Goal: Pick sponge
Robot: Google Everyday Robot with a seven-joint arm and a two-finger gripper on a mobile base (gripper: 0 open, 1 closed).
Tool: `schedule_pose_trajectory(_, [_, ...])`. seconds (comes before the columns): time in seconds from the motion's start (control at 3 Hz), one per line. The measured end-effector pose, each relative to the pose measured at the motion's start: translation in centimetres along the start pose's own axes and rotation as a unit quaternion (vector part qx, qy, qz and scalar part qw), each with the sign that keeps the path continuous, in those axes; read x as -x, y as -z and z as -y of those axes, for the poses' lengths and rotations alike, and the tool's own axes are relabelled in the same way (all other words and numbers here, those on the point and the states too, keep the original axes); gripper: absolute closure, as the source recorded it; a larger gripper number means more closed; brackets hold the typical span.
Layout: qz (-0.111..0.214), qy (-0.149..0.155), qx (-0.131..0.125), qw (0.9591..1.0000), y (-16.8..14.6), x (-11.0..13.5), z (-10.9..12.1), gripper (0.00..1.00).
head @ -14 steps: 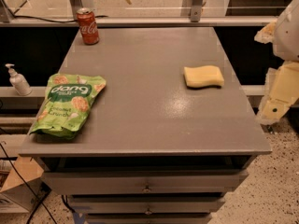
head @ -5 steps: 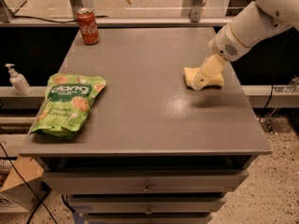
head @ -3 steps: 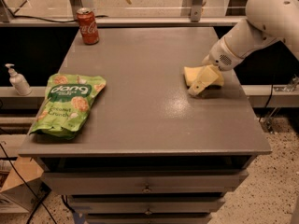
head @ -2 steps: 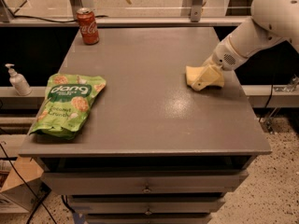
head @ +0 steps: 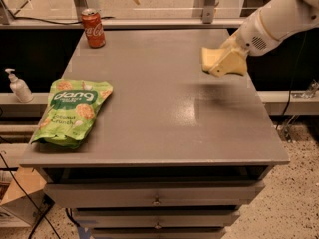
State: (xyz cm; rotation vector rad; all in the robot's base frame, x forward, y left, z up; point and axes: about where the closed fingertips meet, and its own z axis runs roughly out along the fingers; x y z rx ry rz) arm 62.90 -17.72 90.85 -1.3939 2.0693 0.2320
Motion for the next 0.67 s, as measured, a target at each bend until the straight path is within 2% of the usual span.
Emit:
schedule_pose_trajectory(0.33, [0.011,0.058,-0.038,0.9975,5.64,4.20,0.42,1.00])
schedule_pose_trajectory(0.67, [0.016,0.062,-0.043,0.9970,6.26,4.73,0.67,1.00])
